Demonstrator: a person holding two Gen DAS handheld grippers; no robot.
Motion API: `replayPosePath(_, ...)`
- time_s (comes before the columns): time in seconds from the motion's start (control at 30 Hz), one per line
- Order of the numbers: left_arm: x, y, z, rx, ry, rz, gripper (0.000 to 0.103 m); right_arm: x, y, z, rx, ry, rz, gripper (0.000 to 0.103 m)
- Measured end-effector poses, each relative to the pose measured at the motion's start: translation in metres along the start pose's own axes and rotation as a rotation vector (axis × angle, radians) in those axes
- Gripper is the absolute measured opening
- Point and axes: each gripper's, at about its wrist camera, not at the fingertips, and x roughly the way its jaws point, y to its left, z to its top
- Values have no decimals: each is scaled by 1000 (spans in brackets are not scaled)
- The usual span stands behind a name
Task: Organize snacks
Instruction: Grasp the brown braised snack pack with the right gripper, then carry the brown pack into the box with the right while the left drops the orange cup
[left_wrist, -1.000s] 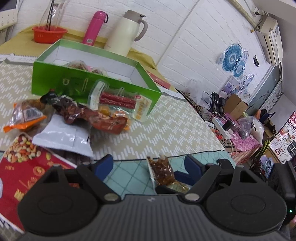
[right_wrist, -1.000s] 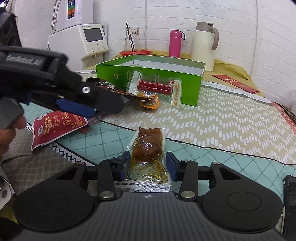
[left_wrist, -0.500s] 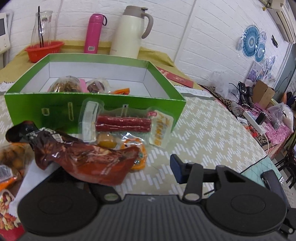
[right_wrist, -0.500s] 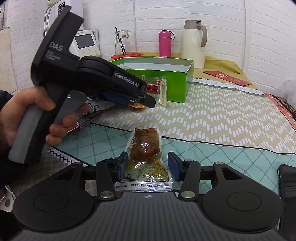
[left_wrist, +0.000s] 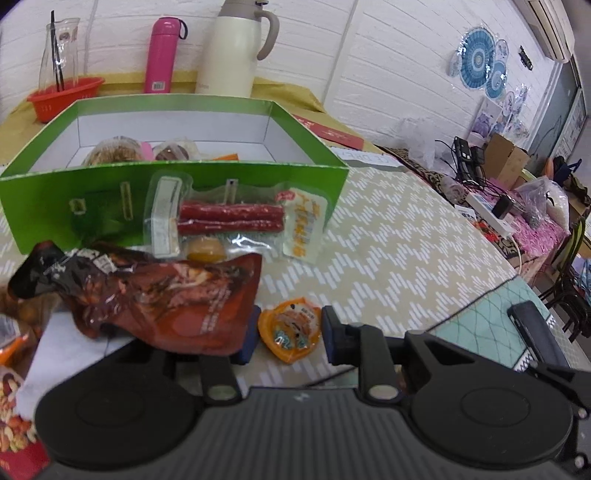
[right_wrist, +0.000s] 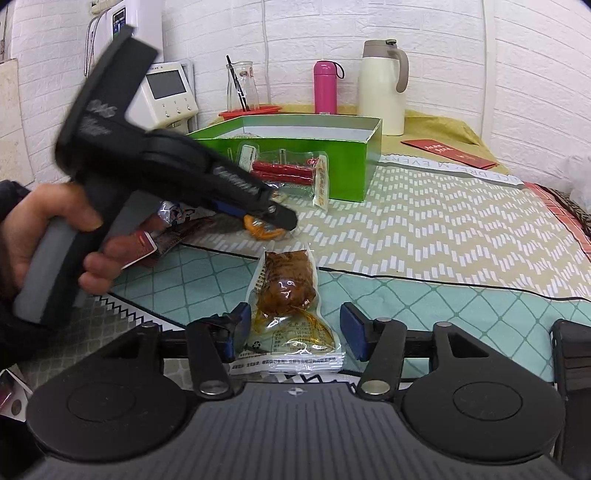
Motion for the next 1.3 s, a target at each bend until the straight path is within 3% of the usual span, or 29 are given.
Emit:
replayPosePath(0.23,-23,-11,-25,58,7,-31,37,0,0,0,6,0,-2,98)
replayPosePath(0.3,-19,-13,-24,86,14,-31,36,2,2,2,6,3,-3,98)
replayPosePath(0.37,-17,-16,-22,102,22,-38,28,2,4,3,2,3,3,98)
replayPosePath(0.53,-16,-14,-23,106,6,-29,28,3,5,6,19,-7,7,97)
replayPosePath(0.6,-16,-15,-24,117,4,-23,28,7,6,6,17,5,9,85)
replayPosePath(0.63,-16,-16,-25,131,0,-7,30,8,7,5,-4,-7,3,71)
replayPosePath(0.73,-20,-16,-26,129,-1,17,31,7,7,4,0,-11,2,67)
replayPosePath(0.9,-40,-8,-26,62,-25,-30,29,-3,11,7,0,-25,12,61)
replayPosePath(1.1,-75,-4,-9,29,-113,-85,29,-16,14,26,-19,-95,-5,61)
replayPosePath(1.3,-97,6,33,5,-220,-93,29,-14,10,60,-34,-176,-14,61)
